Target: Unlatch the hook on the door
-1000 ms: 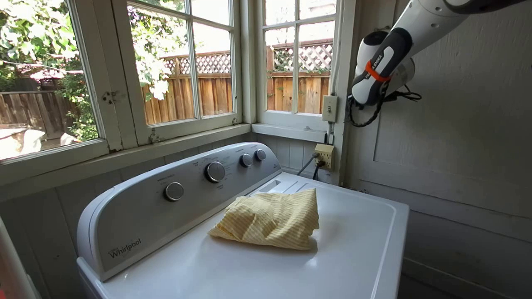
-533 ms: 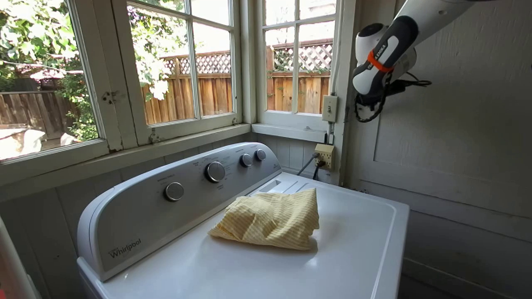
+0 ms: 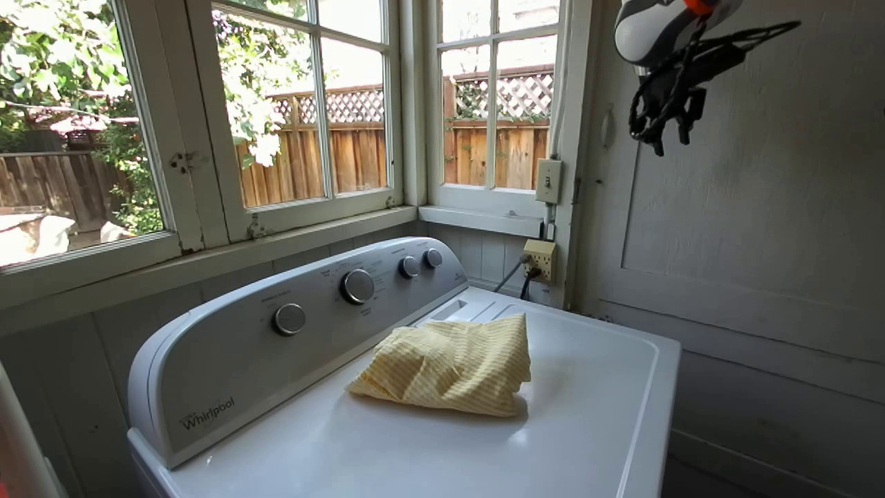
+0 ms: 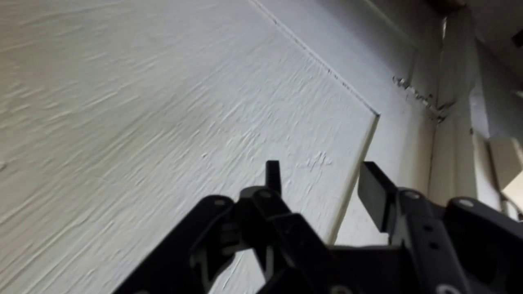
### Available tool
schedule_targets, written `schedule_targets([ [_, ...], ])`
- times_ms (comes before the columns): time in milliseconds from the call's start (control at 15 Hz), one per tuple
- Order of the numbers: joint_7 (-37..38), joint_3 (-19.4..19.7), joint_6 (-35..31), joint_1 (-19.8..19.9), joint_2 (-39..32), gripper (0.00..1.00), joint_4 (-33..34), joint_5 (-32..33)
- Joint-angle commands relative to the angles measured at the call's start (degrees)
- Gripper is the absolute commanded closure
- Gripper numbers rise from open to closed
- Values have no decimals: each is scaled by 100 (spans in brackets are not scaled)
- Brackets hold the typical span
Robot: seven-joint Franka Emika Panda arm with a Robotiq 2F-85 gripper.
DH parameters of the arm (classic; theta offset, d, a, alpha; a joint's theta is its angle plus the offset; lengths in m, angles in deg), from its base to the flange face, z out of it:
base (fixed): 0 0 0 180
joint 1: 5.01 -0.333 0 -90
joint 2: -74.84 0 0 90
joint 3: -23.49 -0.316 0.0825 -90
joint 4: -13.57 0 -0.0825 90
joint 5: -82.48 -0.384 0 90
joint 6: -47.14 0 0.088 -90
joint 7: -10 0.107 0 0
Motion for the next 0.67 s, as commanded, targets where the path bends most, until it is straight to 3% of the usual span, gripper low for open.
schedule_targets([
  [0, -864, -1359, 1085, 1013, 748, 14, -240, -331],
  [133, -1266, -1849, 1569, 1362, 893, 0, -233, -694],
  [467, -1900, -2438, 1780, 1700, 890, 0, -396, -2075],
  [533, -1620, -2546, 1669, 1813, 828, 0, -263, -1633],
  [600, -1689, -2597, 1672, 1823, 819, 0, -301, -1805],
])
